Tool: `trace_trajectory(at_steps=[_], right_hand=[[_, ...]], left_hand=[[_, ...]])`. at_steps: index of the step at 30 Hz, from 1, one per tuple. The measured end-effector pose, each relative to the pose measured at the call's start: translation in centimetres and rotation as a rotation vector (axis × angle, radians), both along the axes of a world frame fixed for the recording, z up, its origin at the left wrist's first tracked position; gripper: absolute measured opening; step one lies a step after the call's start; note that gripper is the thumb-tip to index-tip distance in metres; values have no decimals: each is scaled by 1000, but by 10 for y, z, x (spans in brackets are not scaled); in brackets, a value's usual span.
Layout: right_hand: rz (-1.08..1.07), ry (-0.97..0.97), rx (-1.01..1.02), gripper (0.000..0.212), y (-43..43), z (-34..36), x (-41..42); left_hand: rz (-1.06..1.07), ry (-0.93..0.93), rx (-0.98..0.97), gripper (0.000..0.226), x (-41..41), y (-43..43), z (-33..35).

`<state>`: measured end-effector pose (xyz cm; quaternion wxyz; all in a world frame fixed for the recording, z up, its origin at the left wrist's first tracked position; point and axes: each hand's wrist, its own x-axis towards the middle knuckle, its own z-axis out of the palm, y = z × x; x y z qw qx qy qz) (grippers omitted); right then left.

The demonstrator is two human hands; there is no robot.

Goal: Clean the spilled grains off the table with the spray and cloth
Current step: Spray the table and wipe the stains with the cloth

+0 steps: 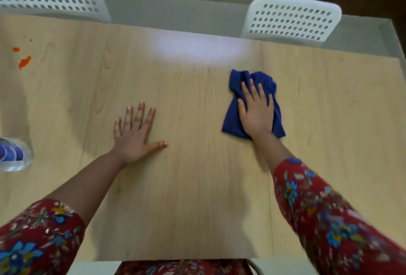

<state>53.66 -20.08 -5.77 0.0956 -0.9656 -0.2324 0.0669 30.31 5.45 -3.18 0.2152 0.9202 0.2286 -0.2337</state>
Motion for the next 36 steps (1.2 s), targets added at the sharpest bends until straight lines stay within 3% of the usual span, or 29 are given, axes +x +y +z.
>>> trace_trajectory(at_steps=[9,12,16,20,24,28,31,33,36], right_hand=[[-197,-24,-96,56,-108,0,-217],[-282,-30,-111,56,-95,0,-201],[-328,-54,-53,59,-15,0,-137],[44,-51,-23,60,61,2,-162],[290,-16,35,55,4,3,-245],[-48,-60,-64,56,-68,-1,-205],[-317,-29,-76,57,-44,2,-135],[-318,-27,-49,58,-6,1,-115],[-65,-51,-18,59,36,-1,-155]], left_hand=[[-17,-29,-26,110,-9,-7,11],[-141,47,-73,125,-38,-22,15],[-193,130,-59,139,-61,-30,13],[-169,163,-44,139,-56,-33,16],[-164,127,-10,139,-58,-34,16],[-174,128,-23,140,-57,-33,15],[-163,128,-12,140,-59,-34,16],[-153,107,-10,140,-59,-34,16],[-145,72,0,139,-60,-35,17]])
